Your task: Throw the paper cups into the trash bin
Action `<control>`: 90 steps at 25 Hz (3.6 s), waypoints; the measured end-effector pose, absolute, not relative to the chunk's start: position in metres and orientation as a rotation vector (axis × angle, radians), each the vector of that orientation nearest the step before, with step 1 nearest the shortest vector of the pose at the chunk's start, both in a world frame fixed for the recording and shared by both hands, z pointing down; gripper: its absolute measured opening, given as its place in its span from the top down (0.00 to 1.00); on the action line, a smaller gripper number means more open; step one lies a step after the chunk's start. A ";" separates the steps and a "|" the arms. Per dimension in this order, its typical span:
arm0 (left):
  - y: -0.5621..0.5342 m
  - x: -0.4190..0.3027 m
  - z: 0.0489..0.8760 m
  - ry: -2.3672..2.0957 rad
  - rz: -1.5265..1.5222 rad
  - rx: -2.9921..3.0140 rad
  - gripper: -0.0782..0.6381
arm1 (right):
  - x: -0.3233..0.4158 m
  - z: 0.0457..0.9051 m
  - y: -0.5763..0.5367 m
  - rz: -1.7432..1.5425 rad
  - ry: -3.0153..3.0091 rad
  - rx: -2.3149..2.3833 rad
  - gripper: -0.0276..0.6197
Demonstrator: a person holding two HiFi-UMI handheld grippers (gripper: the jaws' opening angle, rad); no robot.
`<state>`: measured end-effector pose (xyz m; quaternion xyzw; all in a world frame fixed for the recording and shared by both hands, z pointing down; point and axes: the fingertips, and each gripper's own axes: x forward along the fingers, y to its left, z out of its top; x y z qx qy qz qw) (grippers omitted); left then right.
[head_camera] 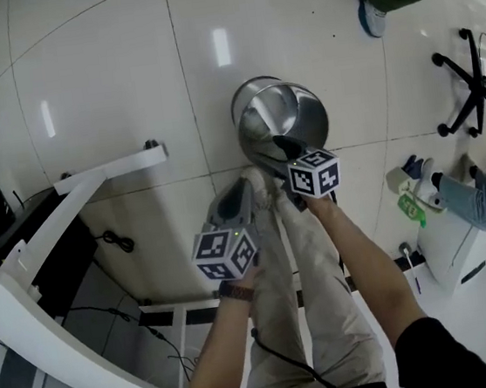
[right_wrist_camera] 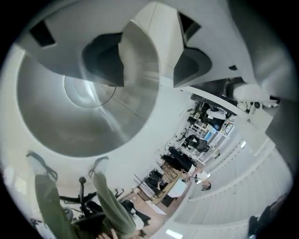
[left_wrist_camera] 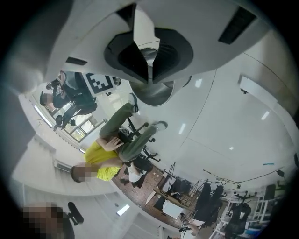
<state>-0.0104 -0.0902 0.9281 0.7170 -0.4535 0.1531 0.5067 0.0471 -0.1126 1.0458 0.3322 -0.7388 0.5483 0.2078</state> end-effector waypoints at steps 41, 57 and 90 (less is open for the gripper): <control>-0.051 -0.011 0.202 -1.481 0.043 2.557 0.72 | 0.049 0.206 -0.090 0.445 -3.180 0.823 0.51; 0.226 -0.173 0.159 -1.691 -0.419 2.372 0.72 | -0.123 0.165 0.177 0.532 -3.189 0.485 0.54; 0.302 -0.117 0.132 -1.404 -0.458 2.590 0.72 | -0.122 0.139 0.257 0.539 -3.223 -0.067 0.58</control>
